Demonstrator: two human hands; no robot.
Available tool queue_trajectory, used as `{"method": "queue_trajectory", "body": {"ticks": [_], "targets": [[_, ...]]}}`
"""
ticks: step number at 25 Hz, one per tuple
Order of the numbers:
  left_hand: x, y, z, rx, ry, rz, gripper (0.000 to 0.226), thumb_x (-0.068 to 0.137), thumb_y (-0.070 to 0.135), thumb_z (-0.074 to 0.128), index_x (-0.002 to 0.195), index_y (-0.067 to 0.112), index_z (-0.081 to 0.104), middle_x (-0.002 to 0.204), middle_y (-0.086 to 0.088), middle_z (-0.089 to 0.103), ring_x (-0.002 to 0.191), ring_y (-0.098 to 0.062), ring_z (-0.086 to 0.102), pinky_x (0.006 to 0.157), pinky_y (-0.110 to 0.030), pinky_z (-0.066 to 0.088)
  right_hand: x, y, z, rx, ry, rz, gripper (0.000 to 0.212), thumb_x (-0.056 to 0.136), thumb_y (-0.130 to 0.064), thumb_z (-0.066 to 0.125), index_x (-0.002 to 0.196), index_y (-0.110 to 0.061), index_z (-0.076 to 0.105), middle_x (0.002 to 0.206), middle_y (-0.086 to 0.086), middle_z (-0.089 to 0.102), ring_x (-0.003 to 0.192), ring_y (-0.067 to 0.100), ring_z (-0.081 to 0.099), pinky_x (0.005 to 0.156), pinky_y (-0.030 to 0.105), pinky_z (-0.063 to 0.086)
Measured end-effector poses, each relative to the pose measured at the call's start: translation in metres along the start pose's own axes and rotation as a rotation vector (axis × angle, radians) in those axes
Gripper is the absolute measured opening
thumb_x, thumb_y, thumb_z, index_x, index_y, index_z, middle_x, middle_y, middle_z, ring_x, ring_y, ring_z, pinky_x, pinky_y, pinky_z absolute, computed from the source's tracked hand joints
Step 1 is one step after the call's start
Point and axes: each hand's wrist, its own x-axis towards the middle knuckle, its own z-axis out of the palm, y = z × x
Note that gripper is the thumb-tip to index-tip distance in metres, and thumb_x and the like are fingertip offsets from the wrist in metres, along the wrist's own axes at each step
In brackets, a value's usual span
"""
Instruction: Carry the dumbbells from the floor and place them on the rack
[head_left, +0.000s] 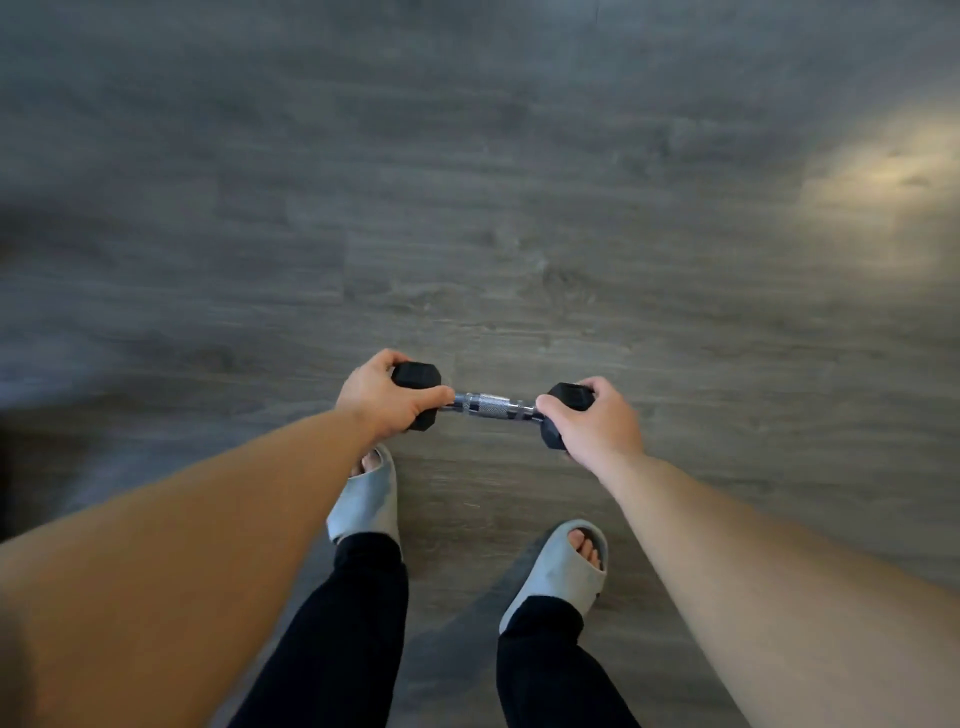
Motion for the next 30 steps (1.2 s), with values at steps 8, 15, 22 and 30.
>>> {"method": "queue_trajectory", "body": {"ticks": [8, 15, 22, 30], "targets": [[-0.227, 0.116, -0.175, -0.092, 0.155, 0.104, 0.055, 0.057, 0.053, 0.094, 0.094, 0.027, 0.064, 0.099, -0.002, 0.072, 0.079, -0.019, 0.073, 0.061, -0.033, 0.061, -0.215, -0.169, -0.120, -0.006, -0.004, -0.173, 0.034, 0.071, -0.045, 0.082, 0.091, -0.026, 0.062, 0.090, -0.009, 0.068, 0.077, 0.025, 0.074, 0.067, 0.052, 0.066], [-0.428, 0.086, -0.242, -0.246, 0.464, 0.126, 0.054, 0.063, 0.056, 0.092, 0.098, 0.027, 0.064, 0.098, -0.001, 0.069, 0.084, -0.020, 0.072, 0.066, -0.040, 0.066, -0.374, -0.232, -0.166, -0.139, -0.160, -0.507, 0.043, 0.069, -0.049, 0.083, 0.095, -0.021, 0.063, 0.097, 0.003, 0.072, 0.082, 0.032, 0.075, 0.064, 0.054, 0.065], [-0.661, -0.072, -0.178, -0.709, 0.823, -0.177, 0.048, 0.060, 0.036, 0.098, 0.095, 0.020, 0.069, 0.088, -0.011, 0.077, 0.051, -0.010, 0.070, 0.042, -0.025, 0.054, -0.544, -0.168, -0.120, -0.470, -0.516, -0.821, 0.047, 0.069, -0.046, 0.084, 0.101, -0.019, 0.061, 0.099, 0.009, 0.074, 0.078, 0.032, 0.076, 0.057, 0.049, 0.066], [-0.904, -0.237, -0.036, -0.916, 1.068, -0.528, 0.069, 0.039, 0.054, 0.095, 0.099, 0.030, 0.070, 0.090, 0.005, 0.076, 0.073, -0.014, 0.075, 0.052, -0.025, 0.054, -0.713, 0.034, -0.073, -0.717, -0.911, -0.806, 0.054, 0.065, -0.036, 0.085, 0.104, -0.019, 0.053, 0.095, 0.003, 0.070, 0.069, 0.020, 0.073, 0.056, 0.047, 0.067]]}}
